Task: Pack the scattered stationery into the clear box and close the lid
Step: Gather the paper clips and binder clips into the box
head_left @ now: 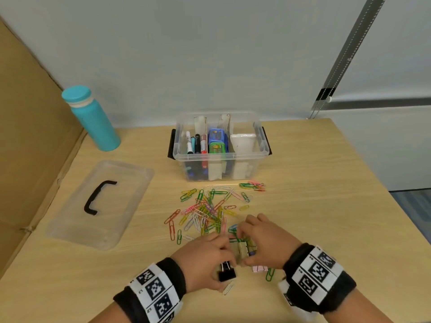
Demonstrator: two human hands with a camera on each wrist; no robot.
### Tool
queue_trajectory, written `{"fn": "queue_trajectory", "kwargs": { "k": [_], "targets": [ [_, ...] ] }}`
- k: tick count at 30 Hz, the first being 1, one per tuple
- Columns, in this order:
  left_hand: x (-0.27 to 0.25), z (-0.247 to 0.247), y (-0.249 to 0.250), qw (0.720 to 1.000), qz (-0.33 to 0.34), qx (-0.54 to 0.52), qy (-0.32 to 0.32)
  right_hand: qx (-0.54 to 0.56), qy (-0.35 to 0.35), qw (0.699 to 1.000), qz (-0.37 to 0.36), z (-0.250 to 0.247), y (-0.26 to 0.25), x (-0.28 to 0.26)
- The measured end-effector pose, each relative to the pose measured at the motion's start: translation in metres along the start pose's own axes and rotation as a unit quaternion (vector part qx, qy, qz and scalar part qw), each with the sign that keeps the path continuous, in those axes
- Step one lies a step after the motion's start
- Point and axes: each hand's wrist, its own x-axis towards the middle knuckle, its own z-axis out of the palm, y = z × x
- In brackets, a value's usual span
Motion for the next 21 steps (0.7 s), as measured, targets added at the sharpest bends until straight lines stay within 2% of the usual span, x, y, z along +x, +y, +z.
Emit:
{"fn": "queue_trajectory", "kwargs": {
  "k": [3, 6, 9, 12, 15, 17, 19, 21],
  "targets": [
    [0.004, 0.003, 0.002, 1.000, 0.006, 0.024, -0.003, -0.007, 0.004, 1.000, -0.003, 0.006, -0.002, 0.003],
    [0.008, 0.005, 0.002, 1.000, 0.002, 0.031, 0.004, 0.029, 0.022, 0.999, -0.007, 0.009, -0.001, 0.006],
    [0.009, 0.006, -0.003, 1.000, -0.002, 0.012, 0.028, 0.141, 0.063, 0.988, 0.003, 0.006, 0.004, 0.007],
    [0.005, 0.001, -0.012, 0.993, -0.021, -0.078, 0.087, 0.278, 0.120, 0.952, 0.040, -0.003, 0.012, 0.003],
    [0.000, -0.007, -0.024, 0.966, -0.051, -0.200, 0.158, 0.403, 0.118, 0.905, 0.074, -0.011, 0.020, -0.003],
    [-0.001, -0.013, -0.029, 0.943, -0.064, -0.260, 0.196, 0.446, 0.100, 0.886, 0.071, -0.012, 0.026, -0.007],
    [-0.003, -0.017, -0.031, 0.922, -0.079, -0.310, 0.219, 0.446, 0.086, 0.888, 0.069, -0.010, 0.029, -0.010],
    [-0.004, -0.019, -0.034, 0.912, -0.091, -0.327, 0.230, 0.416, 0.067, 0.905, 0.054, -0.009, 0.032, -0.014]
  ]
}}
